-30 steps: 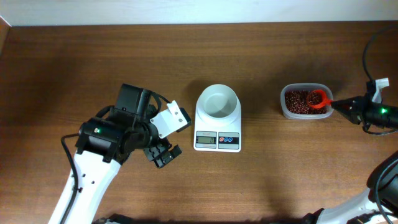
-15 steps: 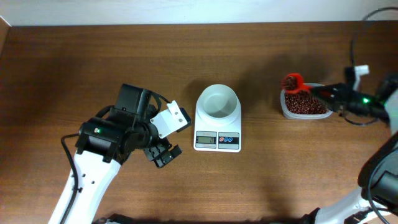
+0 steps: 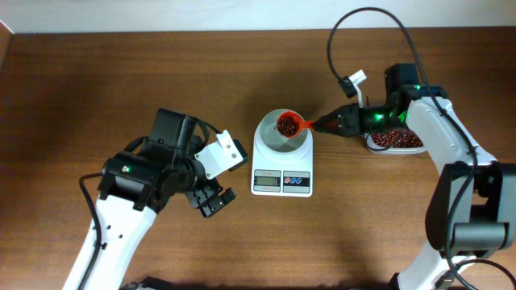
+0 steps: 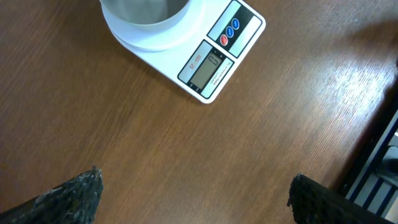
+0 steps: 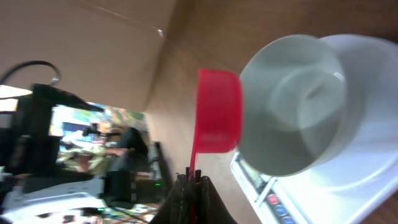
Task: Scoop and weigh 50g on scale
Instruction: 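Carry the filled scoop over the white bowl with the right gripper, then tilt the scoop to pour beans into the bowl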
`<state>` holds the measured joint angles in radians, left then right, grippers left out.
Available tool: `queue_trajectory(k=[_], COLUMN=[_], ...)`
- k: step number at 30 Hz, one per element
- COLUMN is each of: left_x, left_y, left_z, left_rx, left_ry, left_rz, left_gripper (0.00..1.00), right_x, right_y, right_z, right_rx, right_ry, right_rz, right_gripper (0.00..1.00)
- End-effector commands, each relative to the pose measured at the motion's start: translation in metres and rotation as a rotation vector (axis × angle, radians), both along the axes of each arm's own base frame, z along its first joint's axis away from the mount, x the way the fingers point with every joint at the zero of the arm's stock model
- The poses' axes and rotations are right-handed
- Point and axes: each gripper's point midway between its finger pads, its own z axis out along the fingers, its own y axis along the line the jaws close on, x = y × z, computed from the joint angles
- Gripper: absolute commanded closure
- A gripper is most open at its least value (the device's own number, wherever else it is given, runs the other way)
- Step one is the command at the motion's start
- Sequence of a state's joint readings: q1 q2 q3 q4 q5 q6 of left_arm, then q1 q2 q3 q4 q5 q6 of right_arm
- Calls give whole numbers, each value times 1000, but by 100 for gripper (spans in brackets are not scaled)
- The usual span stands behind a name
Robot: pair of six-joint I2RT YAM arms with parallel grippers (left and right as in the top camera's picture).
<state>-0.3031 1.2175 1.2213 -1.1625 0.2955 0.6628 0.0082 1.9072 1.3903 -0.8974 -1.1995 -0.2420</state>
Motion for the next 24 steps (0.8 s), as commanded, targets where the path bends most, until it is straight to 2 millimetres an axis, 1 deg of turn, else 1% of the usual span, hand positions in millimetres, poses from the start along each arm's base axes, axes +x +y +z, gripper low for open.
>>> queue_trajectory(k=[1, 3, 6, 8, 10, 12, 13, 14, 15, 16, 17, 18, 19, 20, 21, 22, 23, 24], left_x=[2, 2, 2, 2, 2, 2, 2, 2, 2, 2, 2, 2, 2, 2, 2, 2, 2, 2], left_y=[1, 1, 1, 1, 1, 1, 1, 1, 1, 1, 1, 1, 1, 1, 1, 1, 1, 1], left_z=[4, 4, 4, 4, 4, 4, 4, 4, 4, 4, 4, 4, 4, 4, 4, 4, 4, 4], left_rx=[1, 1, 1, 1, 1, 1, 1, 1, 1, 1, 1, 1, 1, 1, 1, 1, 1, 1], left_ry=[-20, -20, -20, -20, -20, -20, -20, -20, -20, -20, -20, -20, -20, -20, -20, -20, -20, -20], left_rz=[-8, -8, -8, -8, -8, -8, -8, -8, -8, -8, -8, -8, -8, -8, -8, -8, -8, -8], left_gripper=[1, 1, 1, 1, 1, 1, 1, 1, 1, 1, 1, 1, 1, 1, 1, 1, 1, 1], right_x=[8, 15, 17, 13, 14, 6, 10, 8, 2, 10, 12, 7, 15, 17, 12, 17, 11, 13], right_y=[2, 3, 1, 3, 2, 9, 5, 6, 11, 5, 2, 7, 1, 0, 6, 2, 8, 10], right_z=[-19, -19, -22, -22, -24, -14, -21, -20, -10, -20, -25, -18, -26, -28, -21, -28, -19, -16], right_rx=[-122, -132, -151, -152, -163, -93, -141, -135, -69, -138, -173, -122, -184, -195, -144, -196, -132, -118], right_ry=[-64, -116, -140, -142, -149, -221, -191, -177, -247, -206, -162, -221, -178, -150, -204, -144, -201, -229], right_rz=[13, 11, 17, 31, 32, 95, 66, 67, 117, 75, 47, 90, 41, 22, 66, 20, 69, 78], right_gripper=[96, 96, 96, 96, 96, 96, 96, 96, 96, 96, 96, 96, 96, 96, 96, 96, 96, 96])
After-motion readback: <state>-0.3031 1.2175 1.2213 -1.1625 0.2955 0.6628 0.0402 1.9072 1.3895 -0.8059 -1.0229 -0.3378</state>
